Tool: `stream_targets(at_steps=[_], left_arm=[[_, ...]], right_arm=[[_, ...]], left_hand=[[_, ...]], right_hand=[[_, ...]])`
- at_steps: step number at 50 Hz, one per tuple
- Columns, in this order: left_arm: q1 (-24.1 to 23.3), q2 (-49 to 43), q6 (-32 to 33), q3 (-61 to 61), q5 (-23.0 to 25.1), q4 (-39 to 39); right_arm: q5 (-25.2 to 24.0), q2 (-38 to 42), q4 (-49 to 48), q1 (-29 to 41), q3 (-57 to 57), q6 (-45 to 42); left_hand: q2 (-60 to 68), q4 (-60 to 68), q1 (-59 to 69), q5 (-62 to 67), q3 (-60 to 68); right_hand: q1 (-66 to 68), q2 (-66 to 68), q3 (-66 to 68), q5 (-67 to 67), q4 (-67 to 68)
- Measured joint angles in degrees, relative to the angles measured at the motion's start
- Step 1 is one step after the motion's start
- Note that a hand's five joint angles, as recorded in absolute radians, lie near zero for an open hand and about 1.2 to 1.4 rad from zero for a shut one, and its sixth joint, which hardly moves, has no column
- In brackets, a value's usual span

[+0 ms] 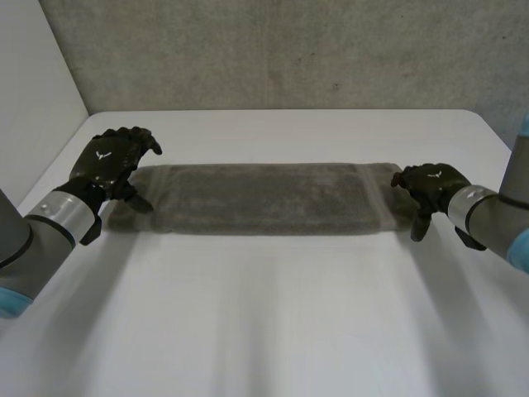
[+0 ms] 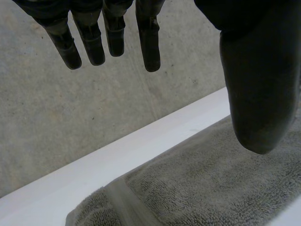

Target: Fold the towel.

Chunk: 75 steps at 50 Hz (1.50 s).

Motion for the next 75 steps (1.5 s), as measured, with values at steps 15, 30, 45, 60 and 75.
stream_targets(at_steps=[15,30,45,60,75], left_arm=[[0.2,-0.4,-0.3,-1.1,0.1,3.3],[0.1,-0.2,-0.3,-2.6,0.0,4.9],[0.2,0.1,-0.2,-3.9,0.0,5.2],[0.3,0.2,-0.2,-4.3,0.0,5.3],[0.3,0.1,-0.1,-4.6,0.1,5.3]], right_arm=[[0.1,6.3,-9.2,-1.3,1.3,-6.0],[0.2,4.6,-12.4,-5.0,1.1,-6.0],[-0.4,3.9,-8.8,-20.4,-5.1,-14.6],[3.7,4.5,7.3,5.8,-31.3,-14.8],[13.1,24.1,8.2,36.4,-47.3,-16.4]], left_hand=[[0.0,0.0,0.0,0.0,0.0],[0.0,0.0,0.0,0.0,0.0],[0.0,-0.1,0.0,-0.1,0.0],[0.0,-0.1,0.0,-0.1,0.0],[0.0,-0.1,0.0,-0.2,0.0]], right_hand=[[22.7,23.4,22.3,21.4,21.5],[58.1,57.2,59.0,58.4,59.8],[58.1,57.2,59.2,58.4,59.8],[58.3,57.7,59.5,58.4,59.9],[3.1,3.1,1.9,-0.6,2.3]])
